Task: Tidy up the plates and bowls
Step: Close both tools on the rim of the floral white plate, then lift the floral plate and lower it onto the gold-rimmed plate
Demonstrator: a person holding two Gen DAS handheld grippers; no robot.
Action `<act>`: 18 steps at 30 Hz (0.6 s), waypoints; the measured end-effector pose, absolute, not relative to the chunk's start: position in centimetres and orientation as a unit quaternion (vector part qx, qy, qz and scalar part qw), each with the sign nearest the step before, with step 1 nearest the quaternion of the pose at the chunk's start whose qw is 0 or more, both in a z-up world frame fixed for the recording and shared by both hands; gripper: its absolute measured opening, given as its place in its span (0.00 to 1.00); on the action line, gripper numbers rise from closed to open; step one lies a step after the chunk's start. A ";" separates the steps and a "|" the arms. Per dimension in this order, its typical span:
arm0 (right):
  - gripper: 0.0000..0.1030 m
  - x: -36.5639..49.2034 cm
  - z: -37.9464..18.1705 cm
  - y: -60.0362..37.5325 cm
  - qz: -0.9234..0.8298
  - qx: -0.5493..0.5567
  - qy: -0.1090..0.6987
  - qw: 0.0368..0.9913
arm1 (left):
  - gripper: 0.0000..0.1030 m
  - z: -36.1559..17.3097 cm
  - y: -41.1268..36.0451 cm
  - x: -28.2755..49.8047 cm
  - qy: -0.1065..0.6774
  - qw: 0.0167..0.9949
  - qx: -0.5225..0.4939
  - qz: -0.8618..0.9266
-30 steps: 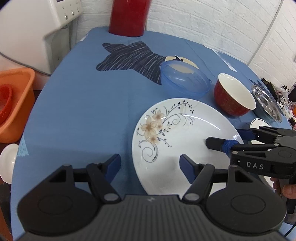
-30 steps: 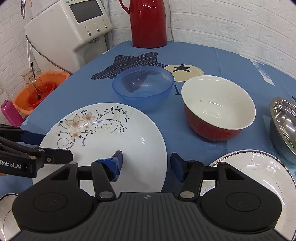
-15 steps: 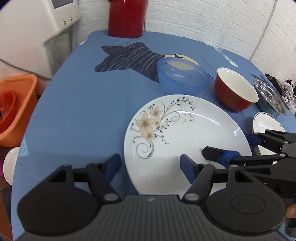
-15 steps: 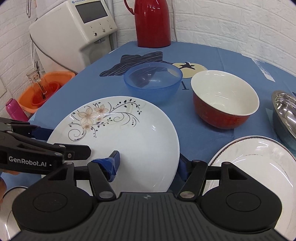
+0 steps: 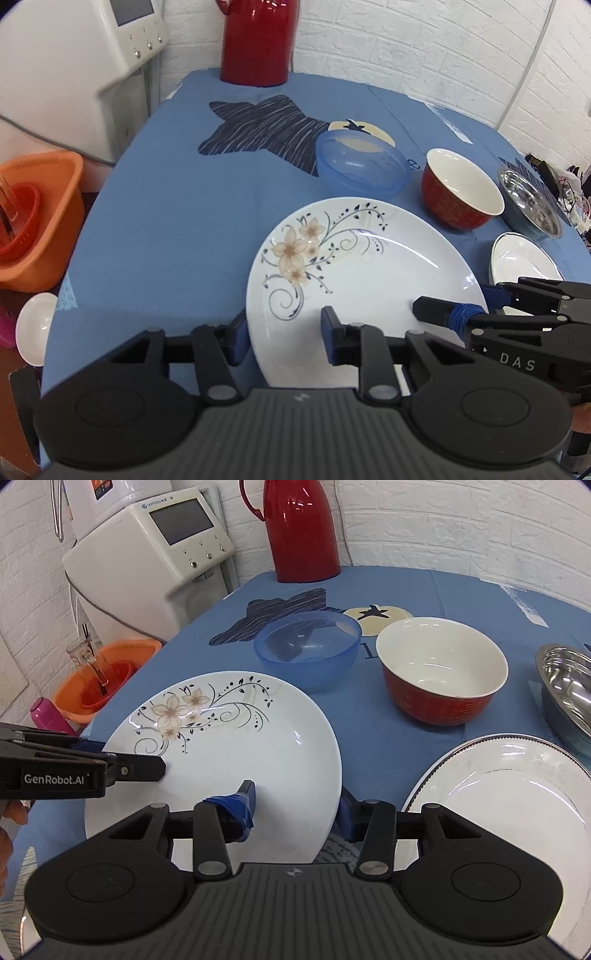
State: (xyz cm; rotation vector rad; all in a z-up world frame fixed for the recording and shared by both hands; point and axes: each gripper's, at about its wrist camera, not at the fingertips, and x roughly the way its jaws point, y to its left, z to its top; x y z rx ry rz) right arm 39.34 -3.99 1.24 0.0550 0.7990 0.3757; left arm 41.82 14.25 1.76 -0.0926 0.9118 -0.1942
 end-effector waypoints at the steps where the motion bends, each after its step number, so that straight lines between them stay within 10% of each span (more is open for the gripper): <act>1: 0.32 38.9 1.8 -3.9 0.182 0.026 0.381 0.906 | 0.23 2.2 14.3 41.4 0.436 0.894 -0.043 -0.095; 18: 0.37 27.0 3.6 -1.5 0.202 0.050 0.376 0.903 | 0.23 4.3 16.9 28.5 0.424 0.902 -0.049 -0.070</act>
